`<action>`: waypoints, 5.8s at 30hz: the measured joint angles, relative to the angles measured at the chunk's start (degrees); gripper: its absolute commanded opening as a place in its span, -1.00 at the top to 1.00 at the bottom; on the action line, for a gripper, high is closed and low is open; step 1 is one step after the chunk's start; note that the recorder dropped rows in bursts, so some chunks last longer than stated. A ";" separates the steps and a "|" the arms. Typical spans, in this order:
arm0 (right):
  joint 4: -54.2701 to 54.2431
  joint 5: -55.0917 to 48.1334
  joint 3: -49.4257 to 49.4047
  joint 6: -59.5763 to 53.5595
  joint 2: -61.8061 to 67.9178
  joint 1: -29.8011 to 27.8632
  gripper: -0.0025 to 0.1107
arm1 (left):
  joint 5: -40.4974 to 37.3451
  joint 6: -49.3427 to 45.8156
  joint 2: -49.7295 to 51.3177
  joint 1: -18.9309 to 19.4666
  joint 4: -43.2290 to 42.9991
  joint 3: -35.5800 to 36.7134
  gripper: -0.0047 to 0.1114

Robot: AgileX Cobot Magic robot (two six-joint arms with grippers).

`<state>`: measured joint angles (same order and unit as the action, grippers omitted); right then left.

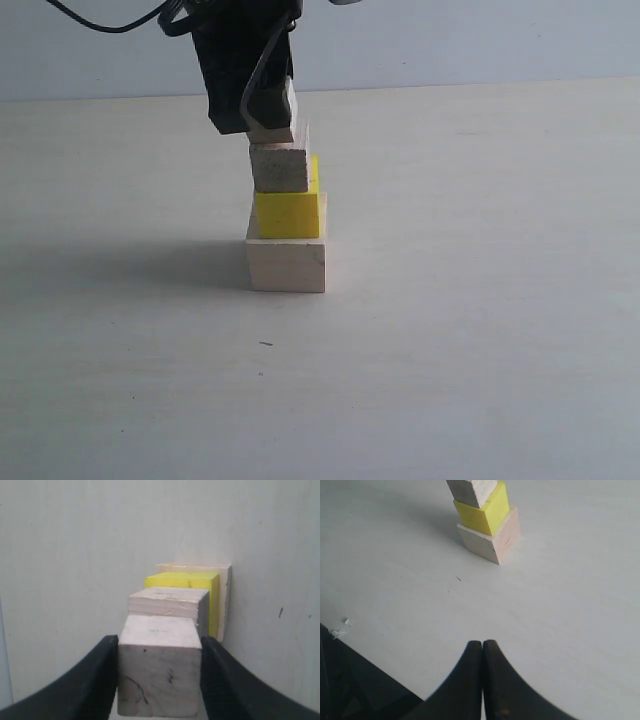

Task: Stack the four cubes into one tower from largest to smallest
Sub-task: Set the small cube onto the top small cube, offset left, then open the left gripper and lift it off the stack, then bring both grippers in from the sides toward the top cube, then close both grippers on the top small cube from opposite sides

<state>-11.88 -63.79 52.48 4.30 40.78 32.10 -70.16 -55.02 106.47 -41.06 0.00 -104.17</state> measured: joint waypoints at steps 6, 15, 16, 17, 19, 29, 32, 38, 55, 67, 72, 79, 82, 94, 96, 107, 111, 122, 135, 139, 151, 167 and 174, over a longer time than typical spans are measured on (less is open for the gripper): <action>0.00 0.00 0.00 0.00 0.00 0.00 0.96 | 0.00 0.00 0.00 0.00 0.36 0.00 0.92; 0.00 0.00 0.00 0.00 0.00 0.00 0.96 | 0.00 0.00 0.00 0.00 0.36 0.00 0.91; 0.00 0.00 0.00 0.00 0.00 0.00 0.96 | 0.00 0.00 0.00 0.00 0.36 0.00 0.87; 0.00 0.00 0.00 0.00 0.00 0.00 0.96 | 0.00 0.00 0.00 0.00 0.36 0.00 0.81; 0.00 0.00 0.00 0.00 0.00 0.00 0.96 | 0.00 -0.10 0.00 0.00 0.36 0.00 0.66; 0.00 -0.34 0.00 0.00 0.00 0.00 0.96 | 0.32 -0.10 0.00 0.00 0.00 1.12 -0.10; 0.00 -0.72 0.00 0.00 0.00 0.00 0.96 | 0.12 -0.10 0.29 0.00 0.00 1.51 -0.11; 0.00 -1.00 0.00 0.00 0.00 0.00 0.96 | 1.01 -0.10 0.34 0.00 -0.46 1.51 -0.11; 0.00 -1.14 0.00 0.00 0.00 0.00 0.96 | 0.33 6.20 -6.76 0.00 -1.01 1.51 0.20; 1.31 3.94 0.00 0.00 5.96 0.00 0.96 | 0.20 14.45 -14.83 2.67 -1.86 1.51 0.92; 6.12 10.49 0.00 0.27 11.85 0.00 0.96 | 0.20 16.94 -16.88 12.05 3.16 2.14 0.92; 7.20 20.25 0.00 1.03 19.98 0.00 0.96 | 0.56 11.68 -17.55 28.65 27.73 13.35 0.92; 5.55 24.34 0.00 1.13 23.86 0.00 0.96 | 2.41 7.31 -17.55 33.34 37.38 20.57 0.92; -7.08 40.27 0.00 5.75 34.74 -2.59 0.96 | 8.31 -5.20 -15.41 35.75 61.92 35.62 0.92; -10.29 40.80 0.00 5.85 35.93 -4.44 0.96 | 8.55 -5.35 -14.19 35.75 65.39 35.78 0.92; -23.51 31.35 9.27 -8.51 41.61 -9.87 0.96 | 7.98 -2.54 -9.34 35.75 71.48 35.87 0.92; -24.15 28.15 12.75 -9.79 44.99 -11.51 0.96 | 7.14 -1.83 -8.61 35.75 72.82 36.39 0.92; -51.39 18.08 15.57 -30.63 55.76 -15.41 0.96 | 5.93 -1.54 -8.34 35.75 76.36 40.16 0.92; -61.36 12.73 15.57 -38.36 59.29 -15.41 0.96 | 3.44 -2.60 -6.97 35.75 76.84 40.29 0.92; -61.46 11.73 15.57 -39.14 59.29 -15.41 0.96 | 2.94 -2.60 -6.75 35.75 76.84 40.29 0.92; -61.57 9.36 15.57 -39.47 59.29 -15.41 0.96 | 2.12 -2.60 -6.47 34.72 76.47 40.29 0.92; -62.63 8.37 15.57 -41.18 60.83 -15.41 0.96 | 2.02 -2.60 -3.64 34.47 77.37 38.51 0.92; -63.30 7.92 15.57 -42.46 62.50 -15.29 0.96 | 2.02 -2.60 -3.64 34.38 77.37 38.40 0.92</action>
<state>-75.19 -55.87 68.05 -38.16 103.28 16.81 -68.13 -57.62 102.83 -6.69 77.37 -65.78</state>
